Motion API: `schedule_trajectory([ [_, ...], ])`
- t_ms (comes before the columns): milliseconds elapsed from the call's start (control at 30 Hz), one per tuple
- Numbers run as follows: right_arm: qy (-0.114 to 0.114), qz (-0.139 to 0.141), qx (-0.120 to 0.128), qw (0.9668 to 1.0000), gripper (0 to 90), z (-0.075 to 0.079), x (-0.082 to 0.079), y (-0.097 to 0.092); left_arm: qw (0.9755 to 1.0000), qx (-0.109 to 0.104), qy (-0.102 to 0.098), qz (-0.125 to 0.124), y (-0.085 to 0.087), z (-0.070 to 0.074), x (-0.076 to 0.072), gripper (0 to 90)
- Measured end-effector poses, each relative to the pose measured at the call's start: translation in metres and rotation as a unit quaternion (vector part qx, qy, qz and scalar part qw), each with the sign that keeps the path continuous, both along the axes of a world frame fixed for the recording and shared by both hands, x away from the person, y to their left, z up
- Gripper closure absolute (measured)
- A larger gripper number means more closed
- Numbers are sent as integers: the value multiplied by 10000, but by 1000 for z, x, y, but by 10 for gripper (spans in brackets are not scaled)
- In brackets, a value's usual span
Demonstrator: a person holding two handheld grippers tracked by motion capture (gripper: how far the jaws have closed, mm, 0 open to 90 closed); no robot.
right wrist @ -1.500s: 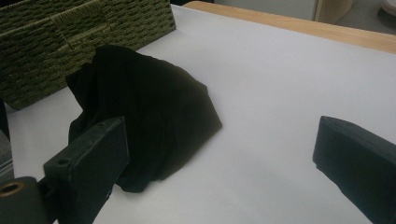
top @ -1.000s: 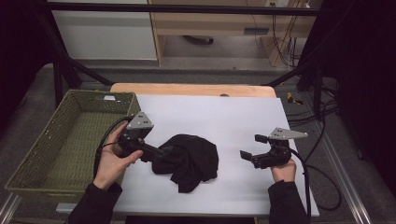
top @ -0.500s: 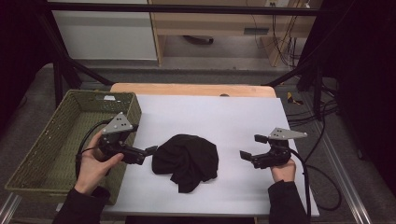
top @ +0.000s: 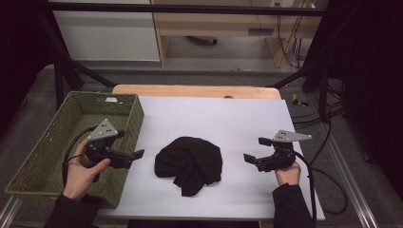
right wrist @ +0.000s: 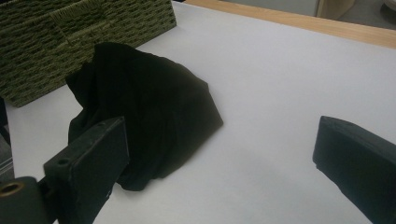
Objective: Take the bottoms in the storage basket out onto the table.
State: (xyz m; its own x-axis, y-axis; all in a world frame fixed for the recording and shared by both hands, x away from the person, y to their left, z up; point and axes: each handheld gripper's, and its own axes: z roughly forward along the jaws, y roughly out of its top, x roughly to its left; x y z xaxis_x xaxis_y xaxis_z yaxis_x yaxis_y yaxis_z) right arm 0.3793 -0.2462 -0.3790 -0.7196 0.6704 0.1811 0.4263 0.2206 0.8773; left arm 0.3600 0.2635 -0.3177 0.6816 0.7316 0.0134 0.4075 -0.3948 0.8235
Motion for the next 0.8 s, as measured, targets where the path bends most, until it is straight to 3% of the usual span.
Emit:
schedule_trajectory([
  [200, 8, 10, -6, 10000, 40, 0, 0, 0, 9998, -50, 61, 196, 17, -10, 5, 28],
  [367, 8, 8, -7, 10000, 40, 0, 0, 0, 9996, -129, 122, 205, 26, -16, 6, 28],
  [800, 27, 6, -6, 10000, 40, -1, 0, 1, 9995, -86, 195, 214, 34, -27, 7, 28],
])
